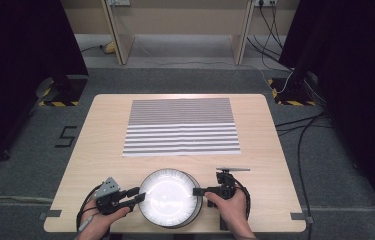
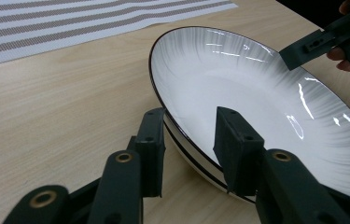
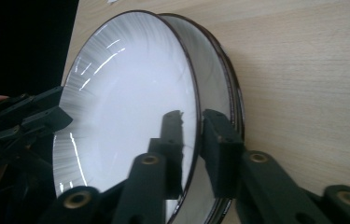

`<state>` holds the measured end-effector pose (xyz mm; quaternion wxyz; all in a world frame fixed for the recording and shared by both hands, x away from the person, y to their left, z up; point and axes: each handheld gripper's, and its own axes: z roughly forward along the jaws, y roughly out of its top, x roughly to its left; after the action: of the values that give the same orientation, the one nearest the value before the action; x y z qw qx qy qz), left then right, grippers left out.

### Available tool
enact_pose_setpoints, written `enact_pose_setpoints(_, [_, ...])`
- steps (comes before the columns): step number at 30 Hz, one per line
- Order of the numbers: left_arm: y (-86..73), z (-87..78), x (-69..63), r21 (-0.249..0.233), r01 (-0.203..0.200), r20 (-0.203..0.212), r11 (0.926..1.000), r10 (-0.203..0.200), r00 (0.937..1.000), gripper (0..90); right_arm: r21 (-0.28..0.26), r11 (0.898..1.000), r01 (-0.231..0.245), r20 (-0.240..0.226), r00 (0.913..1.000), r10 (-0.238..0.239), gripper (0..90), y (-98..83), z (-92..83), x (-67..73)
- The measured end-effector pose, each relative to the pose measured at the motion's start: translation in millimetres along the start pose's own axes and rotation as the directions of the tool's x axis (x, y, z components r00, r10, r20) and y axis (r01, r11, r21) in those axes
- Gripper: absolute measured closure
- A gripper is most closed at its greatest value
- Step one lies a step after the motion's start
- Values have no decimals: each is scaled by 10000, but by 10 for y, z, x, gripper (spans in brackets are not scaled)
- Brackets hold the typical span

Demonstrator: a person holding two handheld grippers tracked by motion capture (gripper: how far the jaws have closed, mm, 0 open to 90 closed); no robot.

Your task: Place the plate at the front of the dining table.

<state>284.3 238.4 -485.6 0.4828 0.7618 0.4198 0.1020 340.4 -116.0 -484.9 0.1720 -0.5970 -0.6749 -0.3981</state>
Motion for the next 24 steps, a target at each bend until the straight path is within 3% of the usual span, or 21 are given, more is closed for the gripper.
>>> enact_pose_setpoints(3, [-21, 39, -25, 21, -252, 75, 9997, 252, 9997, 668, -38, 10000, -35, -83, 10000, 35, 721, -2, 0, 3])
enact_pose_setpoints(7, [-50, 81, -61, 187, -383, 62, 9991, 382, 9993, 682, -146, 9986, -517, -333, 9981, 511, 693, -7, -4, -9])
enact_pose_setpoints(10, [-51, 82, -69, 186, -356, 53, 9992, 355, 9994, 683, -283, 9979, -583, -401, 9976, 572, 719, -22, -5, -29])
enact_pose_setpoints(11, [-52, 83, -70, 181, -336, 68, 9993, 335, 9994, 682, -381, 9952, -902, -508, 9948, 882, 783, -33, -6, -68])
enact_pose_setpoints(13, [-56, 86, -63, 144, -200, 166, 9997, 197, 9997, 675, -380, 9942, -1002, -532, 9938, 981, 797, -32, -6, -90])
enact_pose_setpoints(16, [-67, 83, -41, 13, 41, 138, 10000, -41, 9999, 594, -282, 9909, -1315, -658, 9894, 1294, 806, -11, -6, -105])
enact_pose_setpoints(21, [-15, -44, 35, -746, 433, -124, 9963, -444, 9989, 468, -564, 9901, -1283, -991, 9875, 1223, 803, -11, 10, -156])
enact_pose_setpoints(24, [2, -112, 88, -985, 553, -262, 9936, -582, 9980, 439, -642, 9878, -1422, -1197, 9837, 1338, 798, -12, 17, -174])
